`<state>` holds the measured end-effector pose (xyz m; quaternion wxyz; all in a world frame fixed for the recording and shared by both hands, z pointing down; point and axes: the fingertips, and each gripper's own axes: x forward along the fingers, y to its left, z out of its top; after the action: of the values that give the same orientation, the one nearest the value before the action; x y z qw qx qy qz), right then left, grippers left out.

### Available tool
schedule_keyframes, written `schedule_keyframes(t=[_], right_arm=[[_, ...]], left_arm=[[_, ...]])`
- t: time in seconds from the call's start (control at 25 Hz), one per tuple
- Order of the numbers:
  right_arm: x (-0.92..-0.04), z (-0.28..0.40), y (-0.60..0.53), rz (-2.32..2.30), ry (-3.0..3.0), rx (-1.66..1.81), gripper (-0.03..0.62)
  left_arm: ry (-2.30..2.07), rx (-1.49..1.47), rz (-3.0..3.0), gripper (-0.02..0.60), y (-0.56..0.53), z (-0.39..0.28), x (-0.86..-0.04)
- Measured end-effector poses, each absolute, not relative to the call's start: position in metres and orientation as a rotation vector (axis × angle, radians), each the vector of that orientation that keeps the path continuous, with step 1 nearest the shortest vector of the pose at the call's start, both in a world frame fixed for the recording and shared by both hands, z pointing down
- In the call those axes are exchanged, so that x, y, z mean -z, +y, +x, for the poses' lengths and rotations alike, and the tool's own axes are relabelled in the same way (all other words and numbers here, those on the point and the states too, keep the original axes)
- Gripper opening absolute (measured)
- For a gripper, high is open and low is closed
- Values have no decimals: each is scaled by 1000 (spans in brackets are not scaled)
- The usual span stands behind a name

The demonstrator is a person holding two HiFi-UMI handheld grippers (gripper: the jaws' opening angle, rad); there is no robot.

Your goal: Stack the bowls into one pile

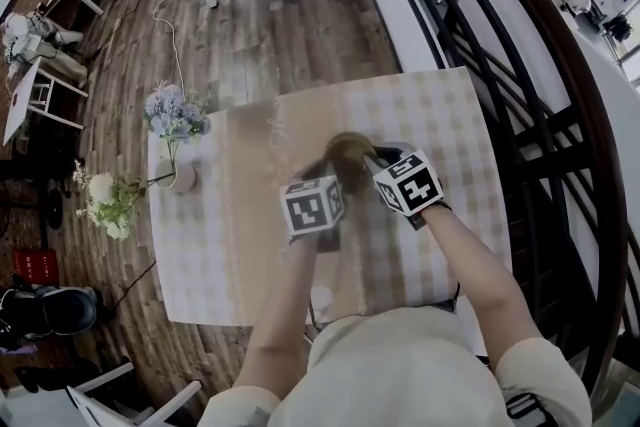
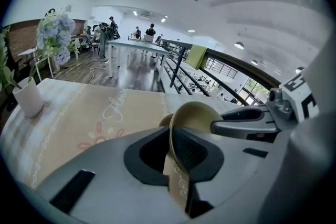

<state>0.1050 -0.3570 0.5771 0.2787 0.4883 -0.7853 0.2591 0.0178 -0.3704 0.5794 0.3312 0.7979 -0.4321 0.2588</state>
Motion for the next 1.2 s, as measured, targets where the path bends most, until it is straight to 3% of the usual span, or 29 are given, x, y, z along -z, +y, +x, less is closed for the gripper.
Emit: schedule_keyframes(t=[1.2], right_arm=[[-609,116,-369,1352,-2001,-737,52]], left_arm=[[-1096,-810,2150,25,-385,30,-612]])
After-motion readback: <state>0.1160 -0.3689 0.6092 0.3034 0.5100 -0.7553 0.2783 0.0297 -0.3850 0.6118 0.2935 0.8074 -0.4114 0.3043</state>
